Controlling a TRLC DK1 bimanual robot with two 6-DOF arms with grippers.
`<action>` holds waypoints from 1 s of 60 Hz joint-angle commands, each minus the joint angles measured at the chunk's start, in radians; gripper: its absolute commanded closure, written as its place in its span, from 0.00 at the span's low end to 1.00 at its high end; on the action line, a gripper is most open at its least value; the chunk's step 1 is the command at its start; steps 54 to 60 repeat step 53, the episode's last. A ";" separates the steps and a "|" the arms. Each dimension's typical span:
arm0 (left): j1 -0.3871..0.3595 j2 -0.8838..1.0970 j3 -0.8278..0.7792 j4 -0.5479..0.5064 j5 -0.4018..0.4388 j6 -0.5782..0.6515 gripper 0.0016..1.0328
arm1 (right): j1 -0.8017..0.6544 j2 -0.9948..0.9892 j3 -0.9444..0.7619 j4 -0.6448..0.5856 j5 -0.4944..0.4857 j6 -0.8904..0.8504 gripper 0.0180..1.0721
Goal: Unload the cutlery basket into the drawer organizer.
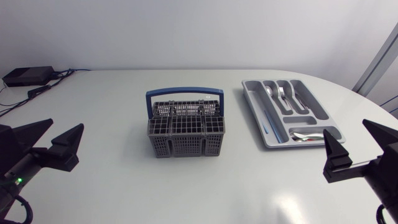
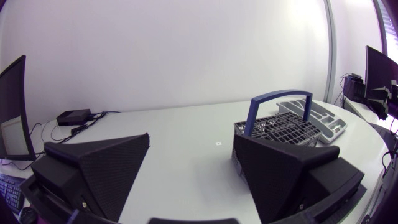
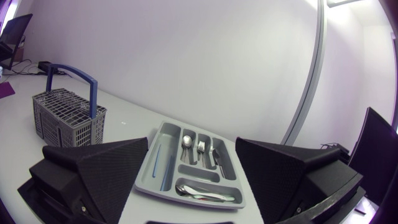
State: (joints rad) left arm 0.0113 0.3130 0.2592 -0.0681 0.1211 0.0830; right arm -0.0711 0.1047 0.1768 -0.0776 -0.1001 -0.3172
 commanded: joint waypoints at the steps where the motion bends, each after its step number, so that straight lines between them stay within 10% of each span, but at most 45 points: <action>1: -0.001 -0.047 -0.052 0.023 -0.017 -0.031 0.04 | 0.014 -0.019 -0.039 0.020 0.018 0.076 0.04; 60: -0.011 -0.313 -0.259 0.068 -0.121 -0.083 0.04 | 0.071 -0.105 -0.177 0.078 0.100 0.317 0.04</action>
